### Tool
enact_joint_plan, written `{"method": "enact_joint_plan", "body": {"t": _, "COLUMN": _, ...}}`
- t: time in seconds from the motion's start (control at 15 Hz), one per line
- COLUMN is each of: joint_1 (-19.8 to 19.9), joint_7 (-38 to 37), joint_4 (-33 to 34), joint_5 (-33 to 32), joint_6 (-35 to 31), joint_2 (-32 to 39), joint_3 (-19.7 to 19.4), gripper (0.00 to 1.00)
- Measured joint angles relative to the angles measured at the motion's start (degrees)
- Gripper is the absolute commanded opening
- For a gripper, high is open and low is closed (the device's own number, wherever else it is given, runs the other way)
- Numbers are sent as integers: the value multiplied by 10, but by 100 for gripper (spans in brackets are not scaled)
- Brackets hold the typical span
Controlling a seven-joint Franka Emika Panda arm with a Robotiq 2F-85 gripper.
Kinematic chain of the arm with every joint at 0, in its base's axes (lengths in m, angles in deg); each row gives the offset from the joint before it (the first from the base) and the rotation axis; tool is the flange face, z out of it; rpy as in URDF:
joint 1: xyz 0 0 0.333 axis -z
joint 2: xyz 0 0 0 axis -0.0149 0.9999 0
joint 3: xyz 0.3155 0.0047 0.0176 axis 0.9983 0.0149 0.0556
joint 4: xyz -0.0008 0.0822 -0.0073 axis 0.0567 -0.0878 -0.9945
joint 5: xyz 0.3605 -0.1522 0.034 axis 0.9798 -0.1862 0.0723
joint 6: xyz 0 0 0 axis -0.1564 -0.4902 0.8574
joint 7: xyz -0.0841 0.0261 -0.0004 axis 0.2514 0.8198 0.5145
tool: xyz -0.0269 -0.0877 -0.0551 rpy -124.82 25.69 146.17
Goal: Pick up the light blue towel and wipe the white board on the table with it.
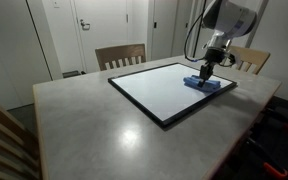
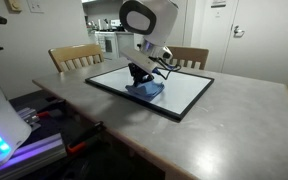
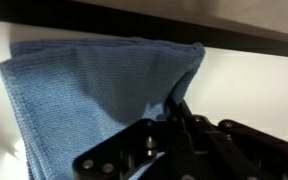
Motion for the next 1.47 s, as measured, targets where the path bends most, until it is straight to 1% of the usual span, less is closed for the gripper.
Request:
{"method": "enact_joint_plan", "body": {"t": 0.6, "joint_1": -14, "joint_7": -32, "joint_4": 7, "joint_5": 0, "joint_6": 0, "joint_2": 1, "joint_3": 14, "gripper": 1}}
{"method": "enact_joint_plan", "body": {"t": 1.0, "joint_1": -24, "joint_7": -56, "joint_4": 7, "joint_5": 0, "joint_6": 4, "joint_2": 3, "joint_3": 40, "gripper": 1}}
{"method": "enact_joint_plan", "body": {"t": 1.47, "joint_1": -49, "joint_7": -69, "joint_4": 5, "joint_5": 0, "joint_6": 4, "joint_2": 5, "joint_3": 65, "gripper": 1}}
